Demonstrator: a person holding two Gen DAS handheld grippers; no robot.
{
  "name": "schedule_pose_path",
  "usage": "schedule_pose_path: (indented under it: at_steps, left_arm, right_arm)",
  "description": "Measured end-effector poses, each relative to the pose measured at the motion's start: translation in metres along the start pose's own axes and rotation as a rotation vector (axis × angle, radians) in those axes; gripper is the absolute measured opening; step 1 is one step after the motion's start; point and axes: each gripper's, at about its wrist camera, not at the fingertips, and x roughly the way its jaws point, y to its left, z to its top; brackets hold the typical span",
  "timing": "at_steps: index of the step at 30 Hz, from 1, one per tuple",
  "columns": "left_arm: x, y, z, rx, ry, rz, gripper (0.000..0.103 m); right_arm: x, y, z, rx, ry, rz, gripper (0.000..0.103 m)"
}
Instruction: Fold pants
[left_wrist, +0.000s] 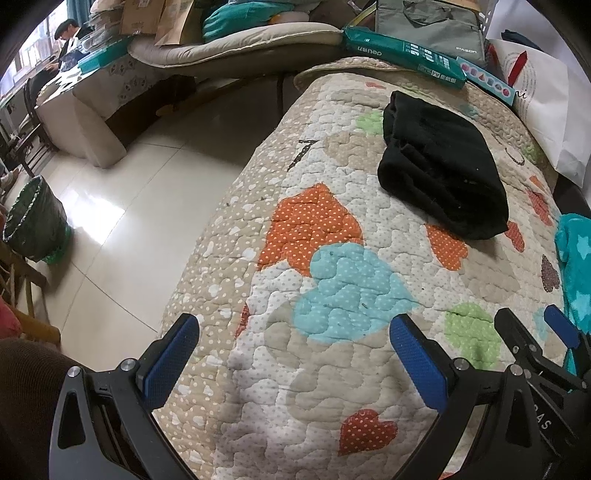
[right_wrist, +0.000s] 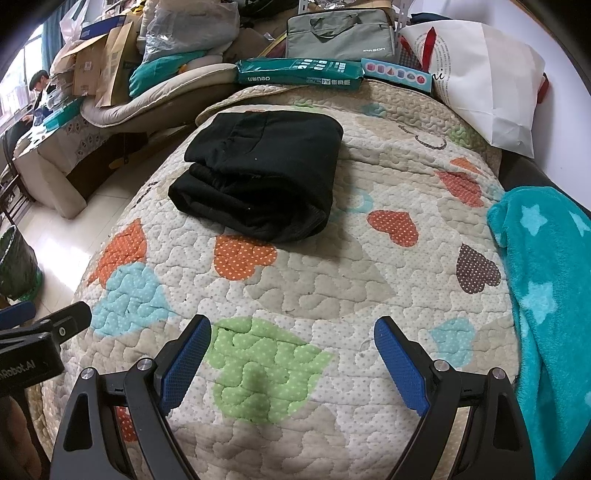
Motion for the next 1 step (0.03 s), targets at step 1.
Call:
schedule_pose_path:
  at_steps: [1]
  left_arm:
    - [-0.0008,0.0007,0.0002,-0.003,0.001,0.001,0.103]
  right_arm:
    - [-0.0003,-0.0007,-0.0008,0.000,0.002,-0.002,0.093]
